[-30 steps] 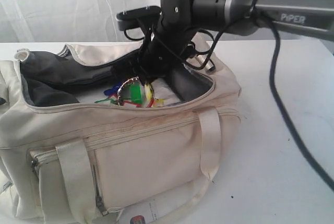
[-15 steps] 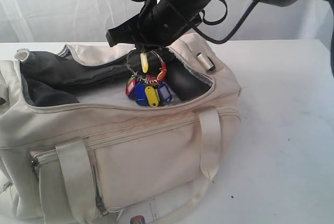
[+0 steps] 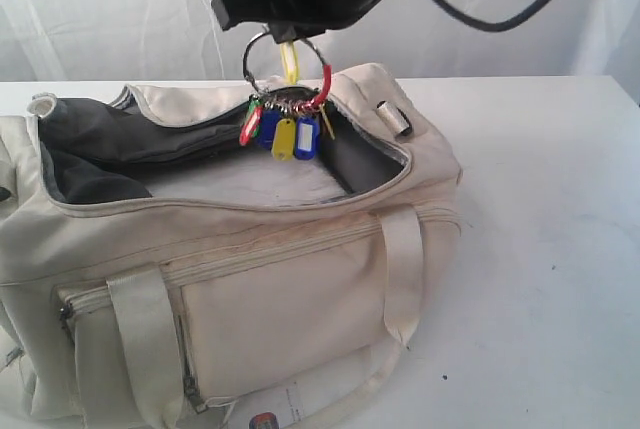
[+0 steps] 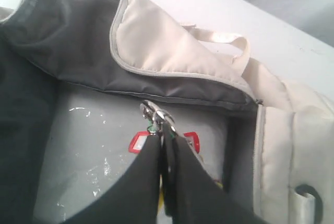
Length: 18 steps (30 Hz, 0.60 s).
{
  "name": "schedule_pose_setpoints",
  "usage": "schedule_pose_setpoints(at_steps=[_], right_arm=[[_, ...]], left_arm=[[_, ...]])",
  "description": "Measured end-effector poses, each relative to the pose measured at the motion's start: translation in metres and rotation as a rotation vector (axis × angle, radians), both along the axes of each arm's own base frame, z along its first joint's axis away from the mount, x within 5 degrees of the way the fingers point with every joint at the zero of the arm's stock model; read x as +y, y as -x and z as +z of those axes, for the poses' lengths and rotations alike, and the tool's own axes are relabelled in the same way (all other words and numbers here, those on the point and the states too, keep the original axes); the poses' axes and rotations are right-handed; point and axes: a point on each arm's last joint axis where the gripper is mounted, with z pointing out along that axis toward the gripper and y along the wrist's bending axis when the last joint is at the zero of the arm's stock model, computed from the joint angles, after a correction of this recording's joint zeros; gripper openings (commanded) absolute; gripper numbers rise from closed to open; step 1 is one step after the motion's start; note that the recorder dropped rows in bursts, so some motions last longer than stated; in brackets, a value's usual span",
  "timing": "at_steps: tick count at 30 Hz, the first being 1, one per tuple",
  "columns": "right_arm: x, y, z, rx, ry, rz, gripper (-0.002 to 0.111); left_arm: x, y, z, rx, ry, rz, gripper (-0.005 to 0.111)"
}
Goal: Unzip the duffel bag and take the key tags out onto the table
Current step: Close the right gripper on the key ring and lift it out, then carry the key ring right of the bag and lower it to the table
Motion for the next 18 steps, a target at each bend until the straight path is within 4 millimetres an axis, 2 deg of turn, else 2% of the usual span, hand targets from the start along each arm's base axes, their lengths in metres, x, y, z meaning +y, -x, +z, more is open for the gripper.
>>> schedule_pose_setpoints(at_steps=[9,14,18], right_arm=[[-0.048,0.034,0.051,-0.104,0.091,-0.024,0.000],[-0.080,0.050,0.069,-0.124,0.189,-0.120,0.000],[-0.104,0.066,0.073,-0.118,0.219,-0.183,0.000]], left_arm=[[0.000,0.000,0.000,0.004,-0.002,-0.002,0.000],[0.000,0.000,0.000,0.006,-0.002,-0.003,0.000],[0.000,0.001,-0.001,0.012,-0.001,-0.005,0.000]])
